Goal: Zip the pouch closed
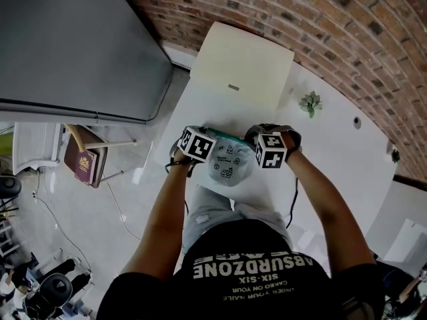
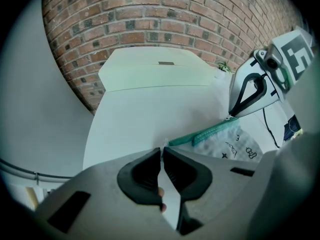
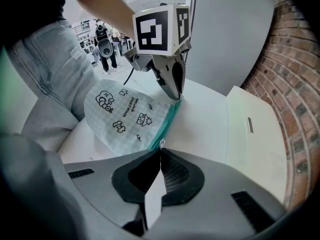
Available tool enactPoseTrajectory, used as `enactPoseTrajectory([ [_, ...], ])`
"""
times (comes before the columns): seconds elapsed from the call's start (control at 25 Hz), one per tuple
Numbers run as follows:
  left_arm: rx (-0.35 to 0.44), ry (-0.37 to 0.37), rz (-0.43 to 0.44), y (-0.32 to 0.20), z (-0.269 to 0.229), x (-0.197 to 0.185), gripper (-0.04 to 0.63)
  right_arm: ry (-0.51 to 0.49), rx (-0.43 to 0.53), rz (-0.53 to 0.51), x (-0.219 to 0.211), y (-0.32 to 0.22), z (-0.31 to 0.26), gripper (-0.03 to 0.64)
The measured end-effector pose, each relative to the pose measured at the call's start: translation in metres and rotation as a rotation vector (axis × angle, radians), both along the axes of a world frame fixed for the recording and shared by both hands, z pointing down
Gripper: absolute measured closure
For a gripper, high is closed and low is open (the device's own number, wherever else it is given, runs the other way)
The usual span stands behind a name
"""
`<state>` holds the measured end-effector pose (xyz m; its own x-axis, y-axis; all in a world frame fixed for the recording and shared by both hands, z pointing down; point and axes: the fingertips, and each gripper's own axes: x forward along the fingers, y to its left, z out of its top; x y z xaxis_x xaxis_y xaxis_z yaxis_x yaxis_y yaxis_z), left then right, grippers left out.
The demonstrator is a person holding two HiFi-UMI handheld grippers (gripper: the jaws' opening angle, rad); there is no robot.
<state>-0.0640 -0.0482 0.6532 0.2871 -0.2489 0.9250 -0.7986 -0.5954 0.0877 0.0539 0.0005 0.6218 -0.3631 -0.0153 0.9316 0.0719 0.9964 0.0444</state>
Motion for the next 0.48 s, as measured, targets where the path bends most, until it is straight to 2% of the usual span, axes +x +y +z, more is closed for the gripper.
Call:
enactPoseTrajectory([
  [0.48,0.0,0.002,0.002,-0.0011,-0.0003,-0.0005,0.571,0.012,-0.002,0.002,0.006,-0.0003,-0.0001,0.615],
])
